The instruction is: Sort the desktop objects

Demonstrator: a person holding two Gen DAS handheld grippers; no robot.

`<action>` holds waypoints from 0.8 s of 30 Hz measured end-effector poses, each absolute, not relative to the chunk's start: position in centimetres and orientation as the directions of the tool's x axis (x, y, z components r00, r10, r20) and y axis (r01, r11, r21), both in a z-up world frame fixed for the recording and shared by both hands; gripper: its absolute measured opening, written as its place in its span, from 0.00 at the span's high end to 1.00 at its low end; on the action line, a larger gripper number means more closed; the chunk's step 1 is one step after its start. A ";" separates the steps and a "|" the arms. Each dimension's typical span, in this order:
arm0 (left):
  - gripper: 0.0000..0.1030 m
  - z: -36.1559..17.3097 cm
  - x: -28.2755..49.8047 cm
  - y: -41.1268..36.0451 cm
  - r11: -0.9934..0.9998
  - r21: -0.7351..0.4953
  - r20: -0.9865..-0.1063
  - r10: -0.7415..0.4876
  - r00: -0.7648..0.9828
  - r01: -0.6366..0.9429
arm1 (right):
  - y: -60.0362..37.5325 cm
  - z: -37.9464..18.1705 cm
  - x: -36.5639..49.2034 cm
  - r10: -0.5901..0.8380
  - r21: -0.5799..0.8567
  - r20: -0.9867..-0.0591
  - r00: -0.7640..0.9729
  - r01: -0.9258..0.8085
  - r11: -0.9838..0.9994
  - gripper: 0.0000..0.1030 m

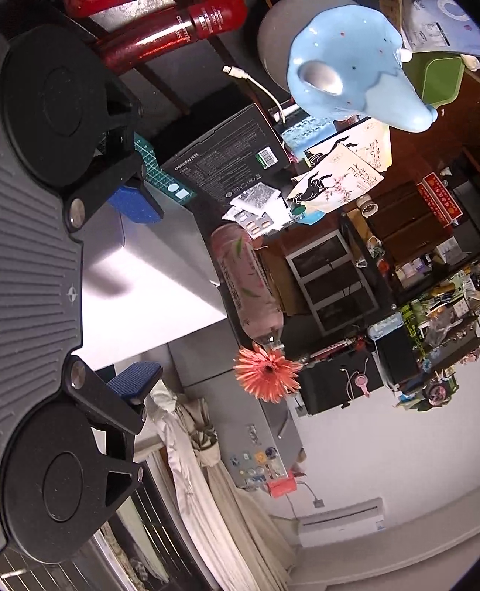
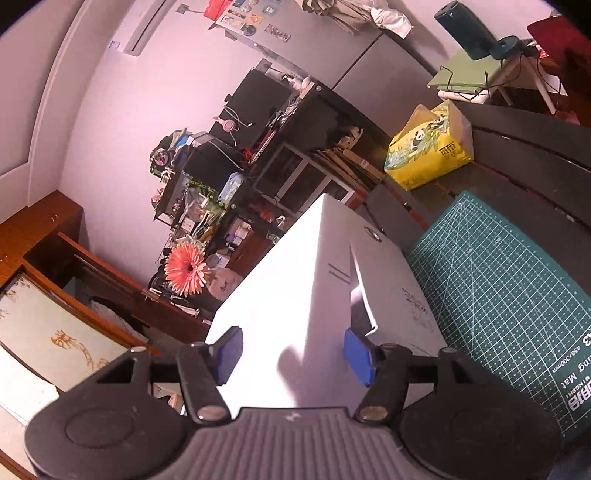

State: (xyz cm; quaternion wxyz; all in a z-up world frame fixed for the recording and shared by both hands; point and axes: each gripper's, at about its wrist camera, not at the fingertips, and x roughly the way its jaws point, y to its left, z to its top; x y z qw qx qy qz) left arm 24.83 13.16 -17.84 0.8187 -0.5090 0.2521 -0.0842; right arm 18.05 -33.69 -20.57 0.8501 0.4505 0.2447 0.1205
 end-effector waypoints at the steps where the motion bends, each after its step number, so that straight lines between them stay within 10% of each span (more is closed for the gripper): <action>1: 0.21 -17.9 24.8 13.1 0.470 -0.874 -0.330 -0.396 0.857 -0.119 | -33.6 -20.5 18.1 0.427 0.823 -0.310 0.850 0.014 0.569 0.39; 24: 0.21 -17.8 24.3 12.0 0.491 -0.863 -0.352 -0.413 0.840 -0.120 | -34.4 -20.9 19.4 0.380 0.830 -0.280 0.882 0.023 0.558 0.38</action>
